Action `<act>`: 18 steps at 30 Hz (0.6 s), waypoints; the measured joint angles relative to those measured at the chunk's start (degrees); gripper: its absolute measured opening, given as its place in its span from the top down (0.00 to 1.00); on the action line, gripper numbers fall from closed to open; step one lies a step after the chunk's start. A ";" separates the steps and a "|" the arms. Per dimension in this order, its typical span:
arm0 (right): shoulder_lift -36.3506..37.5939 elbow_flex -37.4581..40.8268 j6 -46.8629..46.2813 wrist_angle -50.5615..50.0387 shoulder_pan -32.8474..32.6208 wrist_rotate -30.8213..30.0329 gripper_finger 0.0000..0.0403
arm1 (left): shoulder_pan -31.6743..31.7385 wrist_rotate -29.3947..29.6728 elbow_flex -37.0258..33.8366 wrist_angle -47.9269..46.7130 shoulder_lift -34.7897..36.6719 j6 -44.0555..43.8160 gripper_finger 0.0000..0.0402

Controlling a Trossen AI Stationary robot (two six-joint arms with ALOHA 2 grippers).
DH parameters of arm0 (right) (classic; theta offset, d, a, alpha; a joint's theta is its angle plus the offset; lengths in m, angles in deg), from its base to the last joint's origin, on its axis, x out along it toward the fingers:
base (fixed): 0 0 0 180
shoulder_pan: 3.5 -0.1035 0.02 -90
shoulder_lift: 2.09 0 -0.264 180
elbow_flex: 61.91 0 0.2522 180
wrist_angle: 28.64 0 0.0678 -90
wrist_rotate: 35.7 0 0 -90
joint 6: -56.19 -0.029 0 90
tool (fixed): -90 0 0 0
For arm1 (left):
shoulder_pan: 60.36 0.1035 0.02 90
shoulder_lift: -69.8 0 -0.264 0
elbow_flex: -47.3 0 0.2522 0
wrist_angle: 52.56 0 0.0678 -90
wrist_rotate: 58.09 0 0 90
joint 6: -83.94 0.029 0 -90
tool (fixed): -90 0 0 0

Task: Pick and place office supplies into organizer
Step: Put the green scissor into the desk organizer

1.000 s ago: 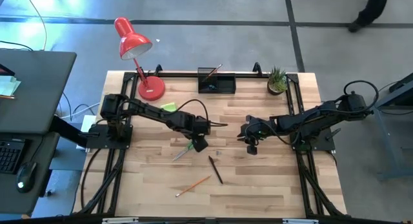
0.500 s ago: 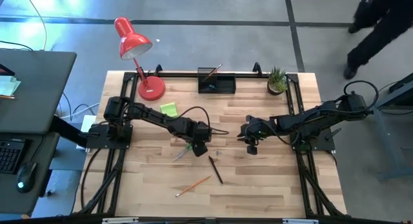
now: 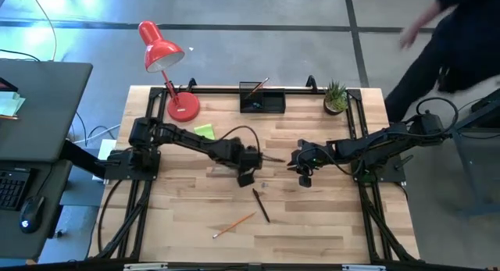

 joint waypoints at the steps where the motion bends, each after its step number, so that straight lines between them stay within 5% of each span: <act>1: 0.00 0.00 0.00 0.00 0.00 0.01 0.83 | 0.01 2.04 2.01 -0.80 0.11 1.31 0.82; 7: 0.00 0.00 -0.02 0.00 0.00 0.00 0.83 | 0.73 13.43 12.55 -3.49 0.21 9.55 0.90; 18: -0.17 0.02 -0.05 -0.46 0.00 -0.47 0.83 | 10.78 12.79 16.06 13.03 0.30 20.05 0.95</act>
